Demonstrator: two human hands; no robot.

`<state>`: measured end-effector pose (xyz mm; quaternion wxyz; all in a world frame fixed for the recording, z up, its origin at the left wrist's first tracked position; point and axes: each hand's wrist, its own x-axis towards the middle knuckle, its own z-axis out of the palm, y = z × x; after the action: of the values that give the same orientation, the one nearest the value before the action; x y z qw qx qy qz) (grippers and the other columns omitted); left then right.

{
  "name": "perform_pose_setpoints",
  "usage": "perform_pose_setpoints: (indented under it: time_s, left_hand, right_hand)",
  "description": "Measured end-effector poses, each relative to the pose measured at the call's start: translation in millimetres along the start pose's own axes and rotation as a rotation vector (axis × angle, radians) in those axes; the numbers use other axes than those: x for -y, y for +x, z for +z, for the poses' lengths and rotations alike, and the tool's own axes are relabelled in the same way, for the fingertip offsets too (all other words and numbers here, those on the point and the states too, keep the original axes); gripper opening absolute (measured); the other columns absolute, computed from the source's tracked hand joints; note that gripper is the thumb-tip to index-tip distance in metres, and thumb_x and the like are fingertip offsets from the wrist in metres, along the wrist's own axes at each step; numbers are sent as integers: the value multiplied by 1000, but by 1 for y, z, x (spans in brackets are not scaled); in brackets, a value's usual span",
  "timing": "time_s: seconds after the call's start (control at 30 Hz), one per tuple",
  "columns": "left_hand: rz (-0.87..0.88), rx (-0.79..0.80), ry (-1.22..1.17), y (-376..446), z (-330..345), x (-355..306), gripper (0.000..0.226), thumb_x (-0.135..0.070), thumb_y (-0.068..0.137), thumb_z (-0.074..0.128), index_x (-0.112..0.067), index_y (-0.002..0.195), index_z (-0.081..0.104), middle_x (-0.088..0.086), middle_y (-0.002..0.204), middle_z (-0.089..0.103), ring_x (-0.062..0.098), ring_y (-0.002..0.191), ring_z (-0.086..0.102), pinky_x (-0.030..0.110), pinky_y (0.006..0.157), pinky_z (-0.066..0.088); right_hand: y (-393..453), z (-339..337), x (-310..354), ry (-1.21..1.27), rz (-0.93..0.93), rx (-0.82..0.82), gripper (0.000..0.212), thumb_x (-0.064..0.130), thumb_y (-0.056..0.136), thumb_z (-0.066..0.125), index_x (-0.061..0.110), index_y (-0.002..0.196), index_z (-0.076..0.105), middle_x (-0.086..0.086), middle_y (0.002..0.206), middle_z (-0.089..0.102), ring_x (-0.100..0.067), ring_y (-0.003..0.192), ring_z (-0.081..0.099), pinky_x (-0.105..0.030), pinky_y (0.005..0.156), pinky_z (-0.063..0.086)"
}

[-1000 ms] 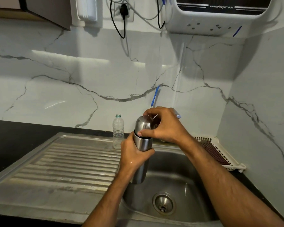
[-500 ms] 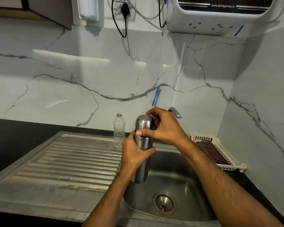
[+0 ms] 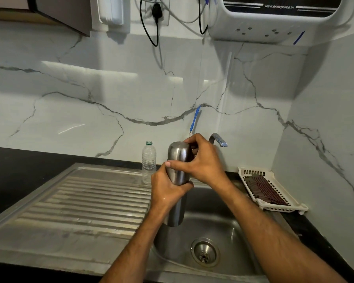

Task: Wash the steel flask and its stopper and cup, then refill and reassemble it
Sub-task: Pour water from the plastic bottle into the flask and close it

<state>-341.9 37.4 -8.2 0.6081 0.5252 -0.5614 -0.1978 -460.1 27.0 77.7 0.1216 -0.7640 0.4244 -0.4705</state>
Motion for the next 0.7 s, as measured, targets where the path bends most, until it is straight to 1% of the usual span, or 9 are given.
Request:
perform_pose_setpoints:
  time_s: [0.07, 0.17, 0.23, 0.33, 0.43, 0.5, 0.53, 0.63, 0.7]
  left_hand:
    - [2, 11, -2, 0, 1, 0, 67, -17, 60, 94, -27, 115, 58, -16, 90, 67, -2, 79, 68, 10, 67, 53]
    - [31, -33, 1, 0, 5, 1, 70, -23, 61, 96, -24, 121, 61, -18, 89, 68, -5, 80, 68, 12, 73, 56]
    - [32, -51, -4, 1, 5, 2, 65, -24, 62, 96, -19, 119, 64, -14, 88, 70, -4, 80, 70, 17, 74, 59]
    - [-1, -22, -15, 3, 3, 4, 56, -16, 63, 94, -20, 111, 65, -10, 91, 72, 3, 82, 73, 20, 73, 61]
    - [-6, -4, 0, 4, -1, 1, 61, -18, 60, 94, -26, 110, 60, -13, 89, 69, 2, 80, 70, 11, 67, 55]
    - [-1, -3, 12, 4, -2, 0, 62, -20, 59, 94, -25, 111, 61, -13, 88, 68, 3, 78, 68, 9, 64, 53]
    - [-1, -1, 13, 4, -2, -2, 62, -19, 60, 94, -25, 112, 60, -13, 88, 67, 2, 78, 68, 8, 63, 52]
    - [-20, -3, -8, 4, -1, -1, 63, -14, 61, 93, -21, 115, 61, -12, 91, 69, 3, 79, 70, 9, 64, 53]
    - [-25, 1, -16, 4, 1, 0, 62, -13, 61, 93, -18, 115, 63, -10, 92, 71, 4, 79, 71, 11, 66, 55]
  right_hand:
    - [1, 1, 1, -15, 14, -32, 72, 56, 56, 93, 23, 107, 54, 11, 98, 62, -3, 88, 61, -14, 71, 50]
    - [-3, 12, 1, -114, 29, -191, 71, 65, 56, 88, 24, 101, 52, 9, 92, 61, -7, 83, 61, -25, 70, 54]
    - [-6, 16, 3, -165, 20, -199, 75, 69, 57, 85, 23, 106, 50, 7, 98, 61, -9, 88, 59, -26, 74, 52]
    - [-1, 6, 2, -75, 45, 59, 87, 65, 59, 87, 23, 125, 50, 5, 117, 58, -10, 105, 57, -25, 87, 51]
    - [8, -12, -3, 240, 83, 286, 80, 37, 68, 93, 24, 137, 53, 6, 129, 60, -9, 118, 59, -36, 100, 55]
    - [12, -17, -7, 315, 57, 315, 73, 16, 71, 92, 20, 135, 58, 5, 128, 64, -9, 117, 62, -35, 100, 55]
    - [12, -15, -7, 297, 38, 276, 71, 15, 69, 93, 20, 132, 60, 5, 125, 65, -9, 114, 63, -32, 97, 56]
    - [6, -2, -1, 71, 24, 66, 77, 54, 55, 94, 23, 117, 60, 8, 109, 65, -6, 97, 63, -23, 80, 55]
    - [2, 2, 3, -30, 47, 46, 92, 77, 45, 82, 25, 116, 54, 8, 108, 62, -4, 95, 61, -22, 79, 55]
